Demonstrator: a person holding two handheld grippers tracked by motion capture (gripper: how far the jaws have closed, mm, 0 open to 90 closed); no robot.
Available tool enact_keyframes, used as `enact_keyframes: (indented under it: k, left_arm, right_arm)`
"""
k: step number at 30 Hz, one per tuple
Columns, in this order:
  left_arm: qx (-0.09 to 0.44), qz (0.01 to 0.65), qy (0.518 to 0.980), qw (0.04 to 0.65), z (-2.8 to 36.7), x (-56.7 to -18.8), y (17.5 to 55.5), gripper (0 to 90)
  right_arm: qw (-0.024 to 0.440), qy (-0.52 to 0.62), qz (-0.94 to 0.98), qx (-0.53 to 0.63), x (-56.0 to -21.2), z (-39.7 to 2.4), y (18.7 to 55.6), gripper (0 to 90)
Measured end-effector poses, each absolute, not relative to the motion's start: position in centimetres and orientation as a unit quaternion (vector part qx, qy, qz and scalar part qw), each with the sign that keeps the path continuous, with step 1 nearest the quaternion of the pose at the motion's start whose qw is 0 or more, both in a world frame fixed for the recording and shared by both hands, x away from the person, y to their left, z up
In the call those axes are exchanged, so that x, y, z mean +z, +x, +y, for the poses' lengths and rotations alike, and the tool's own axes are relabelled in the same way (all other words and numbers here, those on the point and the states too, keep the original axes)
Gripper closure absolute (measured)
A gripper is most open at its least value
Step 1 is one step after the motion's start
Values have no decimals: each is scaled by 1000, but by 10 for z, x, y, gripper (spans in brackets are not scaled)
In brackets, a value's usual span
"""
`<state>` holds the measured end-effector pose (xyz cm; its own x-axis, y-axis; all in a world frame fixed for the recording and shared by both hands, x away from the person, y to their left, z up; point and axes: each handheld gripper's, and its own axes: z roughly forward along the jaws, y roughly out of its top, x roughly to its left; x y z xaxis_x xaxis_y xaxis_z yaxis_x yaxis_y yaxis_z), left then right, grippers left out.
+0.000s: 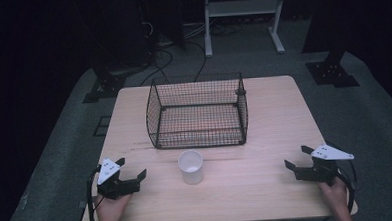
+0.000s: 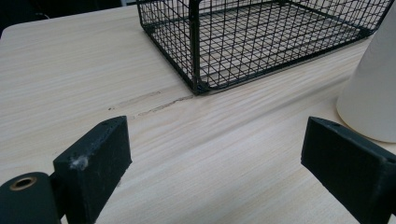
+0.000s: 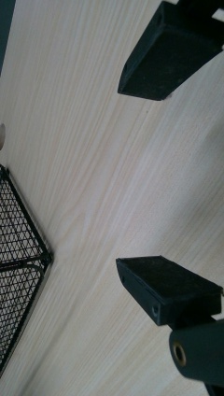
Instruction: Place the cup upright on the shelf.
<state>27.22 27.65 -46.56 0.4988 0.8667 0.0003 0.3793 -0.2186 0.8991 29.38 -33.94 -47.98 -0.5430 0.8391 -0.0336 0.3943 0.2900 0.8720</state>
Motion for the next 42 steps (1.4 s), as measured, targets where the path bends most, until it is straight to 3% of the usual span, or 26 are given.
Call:
enact_keyframes:
  k: [42]
  left_arm:
    - [250,354,763,479,243,-443,267,28]
  right_arm:
    - [254,405,764,433,-480,-338,294,131]
